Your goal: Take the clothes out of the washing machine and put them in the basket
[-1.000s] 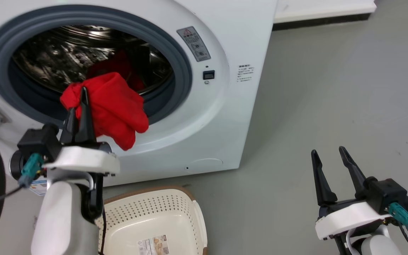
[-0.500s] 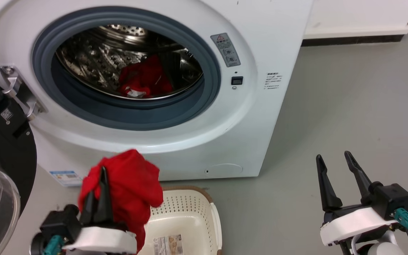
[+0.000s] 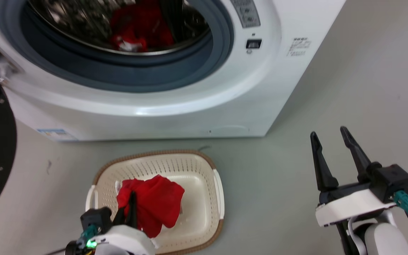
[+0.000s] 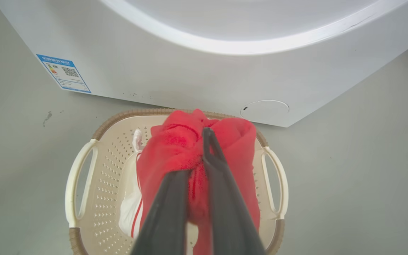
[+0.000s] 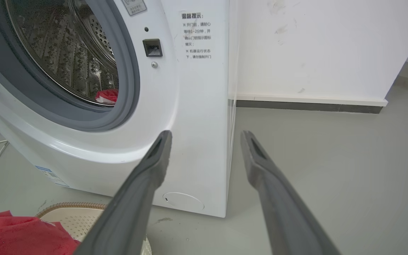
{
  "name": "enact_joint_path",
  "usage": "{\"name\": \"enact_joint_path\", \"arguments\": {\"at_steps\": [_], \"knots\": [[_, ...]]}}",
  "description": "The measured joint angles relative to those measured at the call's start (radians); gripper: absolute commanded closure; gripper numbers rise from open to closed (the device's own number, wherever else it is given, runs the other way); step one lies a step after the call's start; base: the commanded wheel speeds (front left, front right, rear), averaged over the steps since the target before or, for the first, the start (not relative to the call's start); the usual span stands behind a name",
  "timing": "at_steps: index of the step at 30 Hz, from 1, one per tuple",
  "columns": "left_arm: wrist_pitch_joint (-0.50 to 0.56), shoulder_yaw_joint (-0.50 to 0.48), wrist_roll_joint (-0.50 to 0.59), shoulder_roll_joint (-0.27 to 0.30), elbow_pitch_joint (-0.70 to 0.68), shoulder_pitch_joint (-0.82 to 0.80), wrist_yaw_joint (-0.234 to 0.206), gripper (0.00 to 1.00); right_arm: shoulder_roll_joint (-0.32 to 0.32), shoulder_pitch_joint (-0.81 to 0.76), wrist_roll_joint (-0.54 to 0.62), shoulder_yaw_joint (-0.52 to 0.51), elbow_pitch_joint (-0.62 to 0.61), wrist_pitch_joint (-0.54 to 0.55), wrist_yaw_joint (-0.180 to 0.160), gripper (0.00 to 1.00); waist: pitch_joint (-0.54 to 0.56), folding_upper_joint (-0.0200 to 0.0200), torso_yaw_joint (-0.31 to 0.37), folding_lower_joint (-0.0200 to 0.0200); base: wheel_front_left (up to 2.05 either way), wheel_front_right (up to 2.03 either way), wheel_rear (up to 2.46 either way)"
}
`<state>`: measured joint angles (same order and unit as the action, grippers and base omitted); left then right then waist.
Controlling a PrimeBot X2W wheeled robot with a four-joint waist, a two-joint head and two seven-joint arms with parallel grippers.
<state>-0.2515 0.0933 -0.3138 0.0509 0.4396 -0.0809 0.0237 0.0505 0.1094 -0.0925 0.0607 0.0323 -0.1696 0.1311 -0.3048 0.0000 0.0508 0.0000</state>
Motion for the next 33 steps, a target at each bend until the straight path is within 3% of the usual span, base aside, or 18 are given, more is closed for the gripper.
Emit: {"name": "enact_joint_path", "arguments": {"at_steps": [2,13,28,29,31,33], "knots": [[-0.007,0.005,0.006,0.002,0.146,-0.104,0.016,1.0,0.0,0.036,0.004,0.007,-0.009,-0.006,0.0,0.0,-0.074,0.0,0.006,0.0,0.0,0.0,0.0],[-0.012,-0.019,0.02,0.034,0.471,-0.418,0.032,1.0,0.0,0.15,-0.005,0.053,0.004,-0.04,0.0,0.0,-0.286,0.0,0.044,0.0002,0.0,0.0,0.0],[-0.012,-0.055,-0.002,0.098,0.79,-0.592,0.037,1.0,0.0,0.218,-0.046,0.09,0.068,-0.082,0.0,0.0,-0.423,0.0,0.14,0.0002,0.0,0.0,0.0],[-0.012,-0.056,-0.008,0.097,0.796,-0.595,0.038,0.74,0.0,0.218,-0.048,0.089,0.074,-0.083,0.0,0.0,-0.42,0.0,0.141,0.0002,0.0,0.0,0.0],[-0.012,-0.053,-0.009,0.096,0.806,-0.596,0.044,0.06,0.0,0.218,-0.05,0.085,0.088,-0.085,0.0,0.0,-0.406,0.0,0.139,0.0002,0.0,0.0,0.0],[-0.012,-0.057,-0.021,0.086,0.811,-0.594,0.052,0.0,0.0,0.218,-0.048,0.079,0.099,-0.087,0.0,0.0,-0.384,0.0,0.134,0.0002,0.0,0.0,0.0]]}}
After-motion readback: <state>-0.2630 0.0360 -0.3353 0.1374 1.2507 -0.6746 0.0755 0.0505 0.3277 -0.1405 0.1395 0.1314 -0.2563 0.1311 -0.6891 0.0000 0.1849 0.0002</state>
